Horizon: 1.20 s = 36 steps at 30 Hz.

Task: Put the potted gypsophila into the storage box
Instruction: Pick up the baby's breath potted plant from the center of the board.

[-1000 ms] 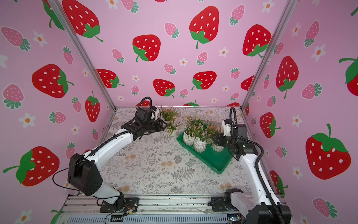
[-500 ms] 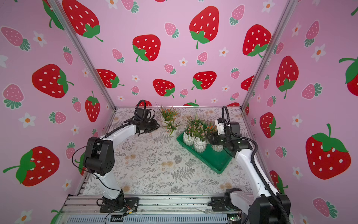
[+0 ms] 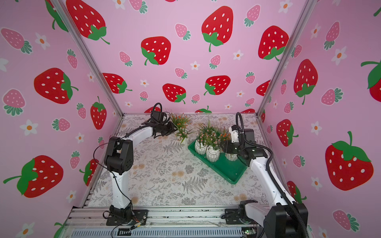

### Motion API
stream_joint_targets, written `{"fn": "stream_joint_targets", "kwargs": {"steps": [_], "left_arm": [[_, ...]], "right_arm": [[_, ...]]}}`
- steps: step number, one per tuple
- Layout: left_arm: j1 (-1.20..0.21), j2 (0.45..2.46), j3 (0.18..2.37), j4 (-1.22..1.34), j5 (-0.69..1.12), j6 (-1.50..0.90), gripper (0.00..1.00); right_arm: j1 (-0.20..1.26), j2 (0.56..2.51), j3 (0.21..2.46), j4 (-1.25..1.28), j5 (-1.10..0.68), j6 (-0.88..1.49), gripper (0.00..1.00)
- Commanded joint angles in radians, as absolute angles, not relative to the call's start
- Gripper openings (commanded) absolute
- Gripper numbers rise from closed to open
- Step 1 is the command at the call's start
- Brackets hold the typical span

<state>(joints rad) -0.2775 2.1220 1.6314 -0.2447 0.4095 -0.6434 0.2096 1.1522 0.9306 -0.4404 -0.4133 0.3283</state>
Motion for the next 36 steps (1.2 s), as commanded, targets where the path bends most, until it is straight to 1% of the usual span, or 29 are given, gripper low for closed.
{"fn": "stream_joint_targets", "kwargs": {"steps": [1, 10, 17, 25, 28, 35, 36], "left_arm": [[-0.308, 2.12, 1.666, -0.267, 0.415, -0.631, 0.37], [-0.328, 2.165, 1.705, -0.409, 0.281, -0.565, 0.33], [-0.333, 2.23, 1.801, -0.514, 0.218, -0.516, 0.23], [-0.339, 2.262, 1.817, -0.55, 0.229, -0.488, 0.22], [-0.344, 2.258, 1.815, -0.555, 0.235, -0.472, 0.21], [-0.365, 2.252, 1.823, -0.571, 0.253, -0.44, 0.07], [-0.365, 2.248, 1.822, -0.571, 0.257, -0.438, 0.01]], "right_arm": [[0.214, 1.169, 0.962, -0.423, -0.409, 0.305, 0.4], [0.214, 1.157, 0.962, -0.435, -0.4, 0.297, 0.4], [0.215, 1.116, 0.949, -0.448, -0.39, 0.317, 0.4], [0.215, 1.079, 0.925, -0.471, -0.351, 0.323, 0.4], [0.214, 1.067, 0.92, -0.48, -0.33, 0.318, 0.4], [0.213, 1.053, 0.925, -0.508, -0.303, 0.314, 0.4], [0.213, 1.048, 0.922, -0.508, -0.297, 0.314, 0.4]]}}
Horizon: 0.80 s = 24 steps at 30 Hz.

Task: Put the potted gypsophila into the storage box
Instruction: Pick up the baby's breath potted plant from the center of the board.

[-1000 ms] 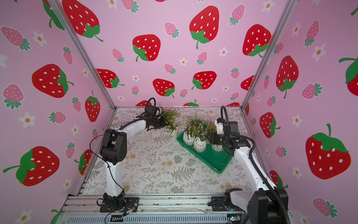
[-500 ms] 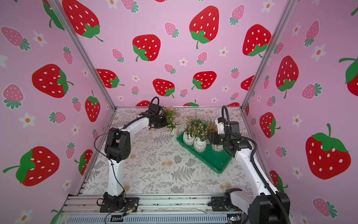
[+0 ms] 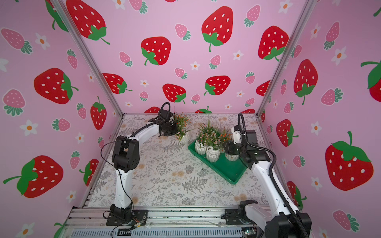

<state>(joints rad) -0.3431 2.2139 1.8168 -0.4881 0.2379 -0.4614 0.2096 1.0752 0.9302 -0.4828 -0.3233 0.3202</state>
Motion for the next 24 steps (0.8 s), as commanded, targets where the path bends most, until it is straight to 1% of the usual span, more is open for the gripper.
{"fn": "stream_joint_targets", "kwargs": {"steps": [1, 8, 16, 24], "left_arm": [[-0.366, 2.243, 1.82, -0.572, 0.26, -0.437, 0.0], [-0.365, 2.172, 1.796, -0.572, 0.281, -0.428, 0.0], [-0.367, 2.033, 1.663, -0.496, 0.322, -0.466, 0.0], [-0.376, 1.902, 1.558, -0.474, 0.311, -0.483, 0.0]], "right_arm": [[0.213, 1.046, 0.92, -0.508, -0.294, 0.314, 0.4], [0.211, 1.048, 0.897, -0.489, -0.288, 0.344, 0.4], [0.201, 1.038, 0.887, -0.476, -0.294, 0.353, 0.4], [0.184, 1.027, 0.851, -0.442, -0.312, 0.381, 0.4]]}}
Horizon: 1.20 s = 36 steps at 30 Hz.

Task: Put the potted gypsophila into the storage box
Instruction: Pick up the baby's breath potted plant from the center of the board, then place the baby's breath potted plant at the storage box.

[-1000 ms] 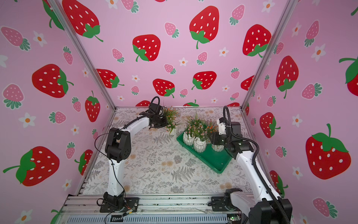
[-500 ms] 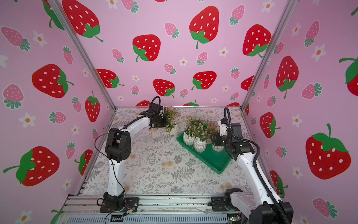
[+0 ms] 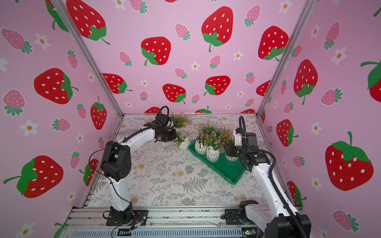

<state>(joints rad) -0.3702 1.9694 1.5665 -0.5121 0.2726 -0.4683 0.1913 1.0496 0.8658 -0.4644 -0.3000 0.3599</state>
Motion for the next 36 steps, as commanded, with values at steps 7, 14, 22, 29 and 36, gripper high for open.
{"fn": "stream_joint_targets", "kwargs": {"steps": [7, 14, 22, 29, 36], "left_arm": [[-0.389, 1.778, 1.485, -0.489, 0.287, -0.483, 0.0], [-0.426, 1.671, 1.453, -0.52, 0.257, -0.473, 0.0], [-0.468, 1.586, 1.46, -0.546, 0.274, -0.441, 0.0], [-0.523, 1.576, 1.501, -0.566, 0.317, -0.427, 0.0], [-0.61, 1.597, 1.556, -0.572, 0.331, -0.391, 0.0]], "right_arm": [[0.18, 0.971, 0.82, -0.443, -0.305, 0.393, 0.4], [0.163, 0.936, 0.818, -0.466, -0.33, 0.384, 0.4], [0.146, 0.87, 0.788, -0.466, -0.37, 0.385, 0.4], [0.124, 0.825, 0.791, -0.494, -0.355, 0.377, 0.4], [0.105, 0.801, 0.8, -0.527, -0.351, 0.382, 0.4]]}}
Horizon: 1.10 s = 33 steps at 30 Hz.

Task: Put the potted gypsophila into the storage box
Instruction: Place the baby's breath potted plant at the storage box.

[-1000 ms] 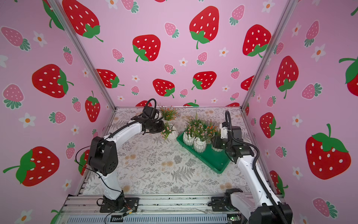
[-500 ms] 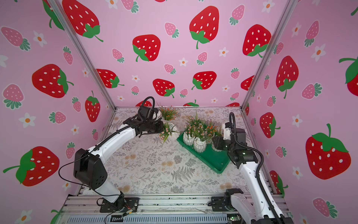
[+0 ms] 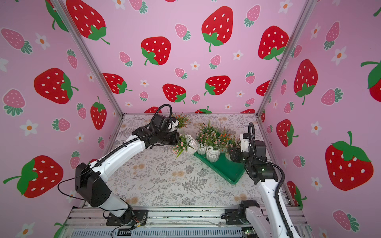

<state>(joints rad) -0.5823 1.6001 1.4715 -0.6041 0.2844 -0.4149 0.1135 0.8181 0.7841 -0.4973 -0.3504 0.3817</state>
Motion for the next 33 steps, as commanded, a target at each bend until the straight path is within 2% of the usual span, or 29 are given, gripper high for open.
{"fn": "stream_joint_targets", "kwargs": {"steps": [1, 18, 33], "left_arm": [[-0.621, 1.601, 1.565, -0.572, 0.338, -0.389, 0.0], [-0.792, 1.767, 1.752, -0.579, 0.421, -0.329, 0.0], [-0.892, 1.988, 1.9, -0.503, 0.379, -0.319, 0.0]], "right_arm": [[0.103, 0.795, 0.797, -0.531, -0.349, 0.382, 0.4], [0.064, 0.728, 0.802, -0.596, -0.329, 0.38, 0.4], [0.027, 0.734, 0.823, -0.609, -0.336, 0.38, 0.41]]}}
